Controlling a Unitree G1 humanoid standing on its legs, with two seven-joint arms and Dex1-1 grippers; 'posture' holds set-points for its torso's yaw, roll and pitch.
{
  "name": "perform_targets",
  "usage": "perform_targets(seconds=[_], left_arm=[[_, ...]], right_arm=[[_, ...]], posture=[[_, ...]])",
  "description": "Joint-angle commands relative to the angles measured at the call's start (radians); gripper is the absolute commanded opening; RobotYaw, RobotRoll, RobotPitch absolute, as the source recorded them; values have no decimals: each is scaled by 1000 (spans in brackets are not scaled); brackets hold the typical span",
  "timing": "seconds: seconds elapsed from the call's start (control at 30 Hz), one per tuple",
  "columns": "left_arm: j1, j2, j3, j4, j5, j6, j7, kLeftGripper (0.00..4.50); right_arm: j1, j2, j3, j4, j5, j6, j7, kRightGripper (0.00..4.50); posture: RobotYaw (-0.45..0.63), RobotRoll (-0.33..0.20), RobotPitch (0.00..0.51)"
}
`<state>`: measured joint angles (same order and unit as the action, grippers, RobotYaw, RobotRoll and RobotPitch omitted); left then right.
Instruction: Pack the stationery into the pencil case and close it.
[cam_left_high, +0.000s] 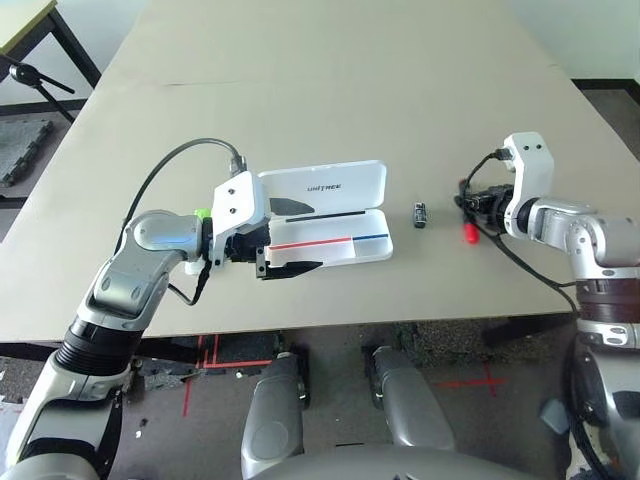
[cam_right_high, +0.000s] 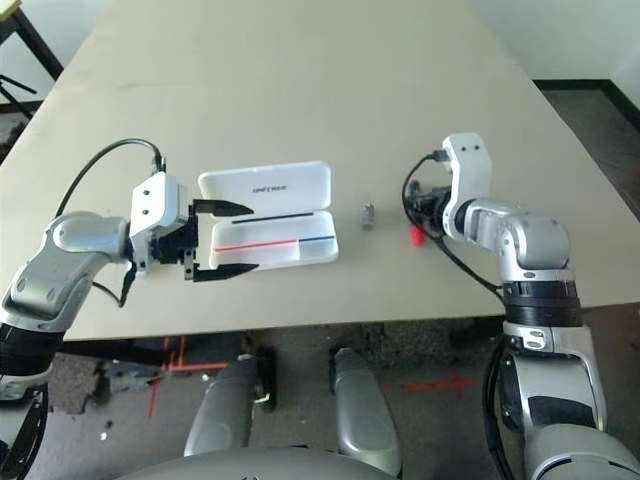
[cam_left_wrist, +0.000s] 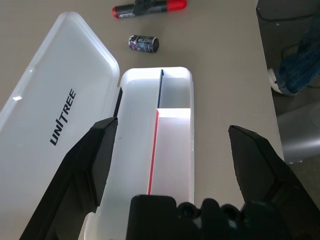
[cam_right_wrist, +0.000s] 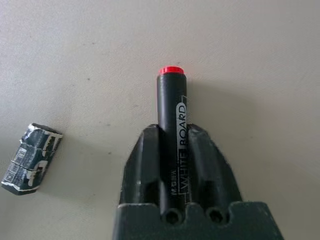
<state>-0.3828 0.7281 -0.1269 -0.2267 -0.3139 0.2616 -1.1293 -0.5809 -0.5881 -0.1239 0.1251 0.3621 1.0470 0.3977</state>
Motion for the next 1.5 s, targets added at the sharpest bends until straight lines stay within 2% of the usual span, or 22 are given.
perform_targets(seconds=[0.03,0.4,0.73,1.0,1.13,1.5], left_arm=[[1,20,12,-9,8,-1,0,4500],[3,54,47,3,-7,-19,-7,4500],[45,92,110,-5,-27,-42,-27,4500],[68,89,116,-29,-26,-40,-14,4500],[76,89,105,-34,-5,-43,-4,4500],[90,86,97,-50,4,-33,17,4500]], right_arm=[[-13,-57,28,-7,-13,1,56,504],[10,-268,187,-140,-36,-251,433,504],[-27,-325,285,-253,-50,-360,655,504],[-148,-266,405,-257,-110,-434,760,504],[-189,-192,454,-243,-156,-530,780,504],[-235,-38,522,-218,-224,-568,774,504]], posture=[[-111,0,192],[-103,0,190],[-69,0,192],[-51,0,189],[-36,0,192],[-20,0,198]])
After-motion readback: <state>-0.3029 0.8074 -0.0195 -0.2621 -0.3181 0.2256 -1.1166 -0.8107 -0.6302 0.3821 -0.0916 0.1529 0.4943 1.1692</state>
